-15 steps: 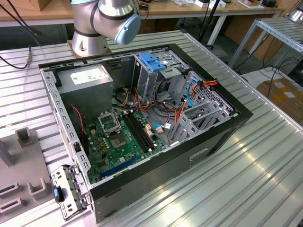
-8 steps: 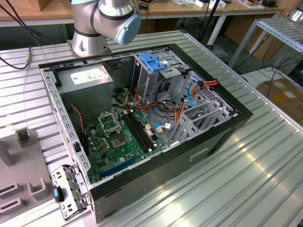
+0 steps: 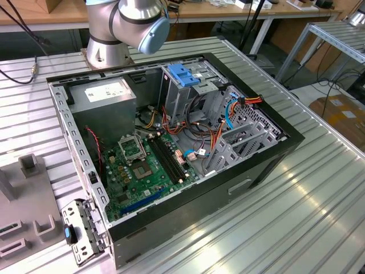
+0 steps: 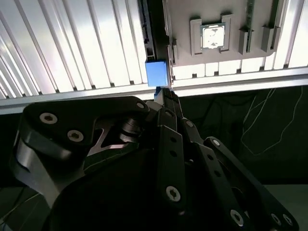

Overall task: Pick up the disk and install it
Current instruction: 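Pick up the disk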

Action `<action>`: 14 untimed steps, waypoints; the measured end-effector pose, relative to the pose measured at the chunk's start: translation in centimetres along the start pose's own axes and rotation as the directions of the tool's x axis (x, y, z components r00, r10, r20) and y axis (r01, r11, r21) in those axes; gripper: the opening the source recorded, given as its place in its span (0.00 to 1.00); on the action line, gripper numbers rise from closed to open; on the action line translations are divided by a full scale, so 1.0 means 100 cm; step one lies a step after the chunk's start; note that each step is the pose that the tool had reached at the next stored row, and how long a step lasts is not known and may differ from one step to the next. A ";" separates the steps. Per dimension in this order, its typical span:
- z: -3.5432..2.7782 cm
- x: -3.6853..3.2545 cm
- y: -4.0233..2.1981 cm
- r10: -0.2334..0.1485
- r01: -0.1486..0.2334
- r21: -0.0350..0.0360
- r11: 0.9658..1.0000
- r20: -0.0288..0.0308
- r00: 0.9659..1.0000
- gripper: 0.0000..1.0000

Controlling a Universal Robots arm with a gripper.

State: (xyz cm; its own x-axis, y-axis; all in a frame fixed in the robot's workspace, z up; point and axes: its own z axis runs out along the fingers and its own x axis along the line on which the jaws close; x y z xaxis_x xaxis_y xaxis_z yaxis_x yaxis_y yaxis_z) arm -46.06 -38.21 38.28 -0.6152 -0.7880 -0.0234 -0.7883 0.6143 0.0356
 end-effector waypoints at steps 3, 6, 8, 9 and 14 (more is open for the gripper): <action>0.0016 -0.0006 -0.0008 -0.039 0.039 0.001 0.999 -0.002 0.999 0.11; 0.0028 -0.0007 -0.0011 -0.086 0.086 0.002 0.996 -0.004 0.996 0.11; 0.0036 -0.0007 -0.0012 -0.117 0.117 0.002 0.993 -0.006 0.993 0.23; 0.0044 -0.0007 -0.0012 -0.147 0.147 0.002 0.989 -0.007 0.989 0.36; 0.0082 -0.0006 -0.0013 -0.278 0.278 0.000 0.960 -0.011 0.960 0.54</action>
State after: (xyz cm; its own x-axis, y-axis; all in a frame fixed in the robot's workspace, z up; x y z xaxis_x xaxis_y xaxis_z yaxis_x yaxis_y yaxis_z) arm -45.94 -38.21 37.45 -0.3712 -0.9283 -0.0209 -0.9284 0.3706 0.0280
